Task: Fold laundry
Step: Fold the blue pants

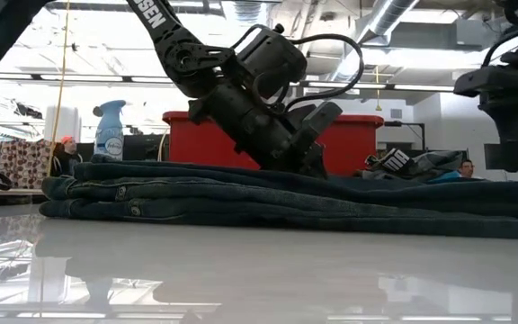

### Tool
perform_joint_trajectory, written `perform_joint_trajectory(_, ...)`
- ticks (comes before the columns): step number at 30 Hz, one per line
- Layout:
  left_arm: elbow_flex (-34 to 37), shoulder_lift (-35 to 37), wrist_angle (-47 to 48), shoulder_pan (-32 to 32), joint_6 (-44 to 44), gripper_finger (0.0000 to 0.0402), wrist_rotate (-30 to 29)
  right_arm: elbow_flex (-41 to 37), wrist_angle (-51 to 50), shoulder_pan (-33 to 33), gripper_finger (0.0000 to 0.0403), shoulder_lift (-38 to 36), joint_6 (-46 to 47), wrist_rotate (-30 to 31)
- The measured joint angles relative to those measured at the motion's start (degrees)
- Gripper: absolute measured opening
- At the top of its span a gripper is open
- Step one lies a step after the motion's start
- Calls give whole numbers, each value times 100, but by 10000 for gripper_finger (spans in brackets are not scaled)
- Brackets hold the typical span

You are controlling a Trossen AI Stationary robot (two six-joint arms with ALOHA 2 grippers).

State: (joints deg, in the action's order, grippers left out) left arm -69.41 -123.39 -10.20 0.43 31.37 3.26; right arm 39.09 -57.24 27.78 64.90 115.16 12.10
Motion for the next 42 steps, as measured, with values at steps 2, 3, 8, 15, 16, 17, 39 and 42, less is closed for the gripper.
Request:
perform_joint_trajectory(2, 0, 0, 32, 0, 31, 0, 35, 0, 32, 62, 258, 36, 110, -6)
perform_joint_trajectory(3, 0, 1, 75, 0, 32, 0, 41, 0, 76, 106, 258, 84, 178, -7)
perform_joint_trajectory(8, -2, 11, 212, -2, 31, 0, 62, 0, 91, 290, 258, 476, 426, -53)
perform_joint_trajectory(15, -2, 11, 212, -2, 32, 0, 66, 0, 527, 294, 258, 1065, 488, -141)
perform_joint_trajectory(16, -2, 11, 212, -2, 33, 0, 66, 0, 566, 294, 258, 1162, 497, -192)
perform_joint_trajectory(17, -2, 11, 212, -2, 33, 0, 66, 0, 575, 294, 258, 1255, 505, -242)
perform_joint_trajectory(39, 4, 13, 243, -7, -124, 0, 106, 29, 1529, 163, 34, 2116, 137, -772)
perform_joint_trajectory(42, 4, 13, 243, -9, -132, 0, 101, 125, 1403, 175, 30, 1933, 140, -804)
